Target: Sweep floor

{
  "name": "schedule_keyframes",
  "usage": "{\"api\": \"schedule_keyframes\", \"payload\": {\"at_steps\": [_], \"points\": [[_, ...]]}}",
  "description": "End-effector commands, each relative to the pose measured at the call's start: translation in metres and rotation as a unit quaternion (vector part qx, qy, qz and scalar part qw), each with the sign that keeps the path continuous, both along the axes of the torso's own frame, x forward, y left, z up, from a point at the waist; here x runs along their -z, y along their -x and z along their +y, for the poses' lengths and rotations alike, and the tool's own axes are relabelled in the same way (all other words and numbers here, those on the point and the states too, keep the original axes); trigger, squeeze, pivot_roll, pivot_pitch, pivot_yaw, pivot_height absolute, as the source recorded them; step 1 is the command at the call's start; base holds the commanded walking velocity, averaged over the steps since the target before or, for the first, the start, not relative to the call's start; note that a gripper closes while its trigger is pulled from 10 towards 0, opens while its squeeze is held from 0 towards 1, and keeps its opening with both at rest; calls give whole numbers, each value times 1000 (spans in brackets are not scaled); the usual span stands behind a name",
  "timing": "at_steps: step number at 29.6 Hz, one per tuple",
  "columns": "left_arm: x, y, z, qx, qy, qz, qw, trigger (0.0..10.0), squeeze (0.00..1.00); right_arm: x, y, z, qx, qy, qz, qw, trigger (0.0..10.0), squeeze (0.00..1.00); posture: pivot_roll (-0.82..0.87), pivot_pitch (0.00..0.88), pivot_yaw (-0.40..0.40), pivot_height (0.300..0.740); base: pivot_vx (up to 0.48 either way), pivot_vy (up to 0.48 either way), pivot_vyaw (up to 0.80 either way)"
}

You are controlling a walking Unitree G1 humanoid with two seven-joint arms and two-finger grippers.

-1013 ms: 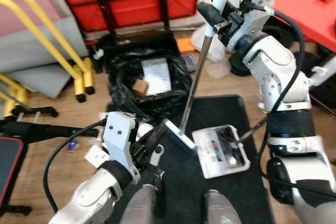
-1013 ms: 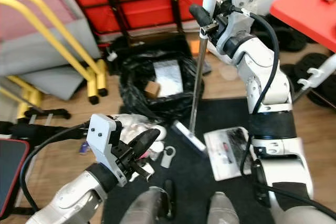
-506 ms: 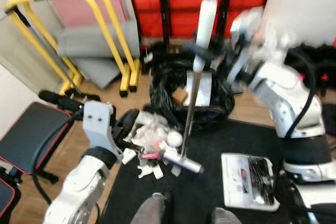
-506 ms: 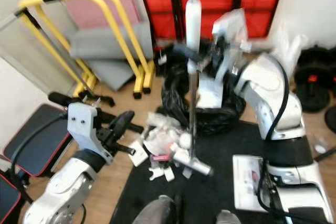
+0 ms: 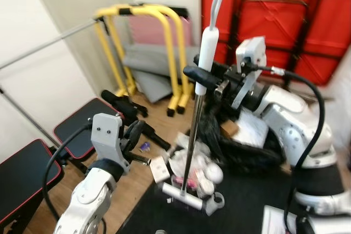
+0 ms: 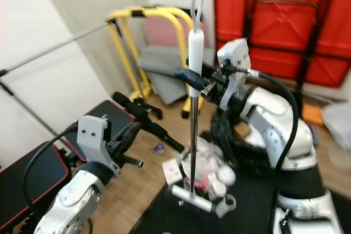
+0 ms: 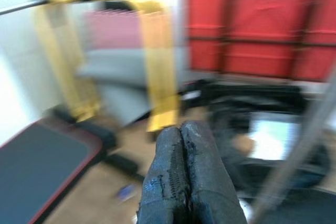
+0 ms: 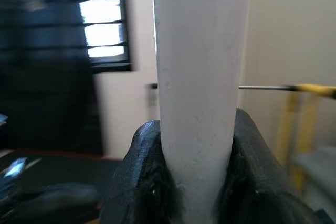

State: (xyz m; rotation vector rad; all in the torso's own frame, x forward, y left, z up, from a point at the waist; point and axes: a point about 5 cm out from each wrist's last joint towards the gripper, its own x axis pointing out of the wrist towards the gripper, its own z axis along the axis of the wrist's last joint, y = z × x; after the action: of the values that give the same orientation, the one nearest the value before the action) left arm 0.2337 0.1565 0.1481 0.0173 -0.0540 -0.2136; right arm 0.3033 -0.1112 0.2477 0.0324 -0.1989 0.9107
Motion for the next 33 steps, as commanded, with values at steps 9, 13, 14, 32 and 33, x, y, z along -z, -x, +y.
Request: {"api": "schedule_keyframes", "payload": {"at_steps": [9,13,14,32,33], "points": [[13,4,-3,-22,11,20,1000,10000,0,3,3,2,9,5,-3,1000,10000,0,-54,0,11,740,0,0,800],[15,5,-6,-17,23,23,999,10000,0,6,1,0,33,9,-5,999,10000,0,-54,0,10,740,0,0,692],[14,4,-7,-15,27,20,999,10000,0,6,-1,0,46,6,-3,999,10000,0,-55,0,10,740,0,0,0],[12,6,-5,-16,35,12,999,10000,0,22,5,3,69,9,19,997,10000,0,-54,14,25,740,236,0,293],[12,6,-5,-16,35,12,999,10000,0,22,5,3,69,9,19,997,10000,0,-54,14,25,740,281,0,800]]}}
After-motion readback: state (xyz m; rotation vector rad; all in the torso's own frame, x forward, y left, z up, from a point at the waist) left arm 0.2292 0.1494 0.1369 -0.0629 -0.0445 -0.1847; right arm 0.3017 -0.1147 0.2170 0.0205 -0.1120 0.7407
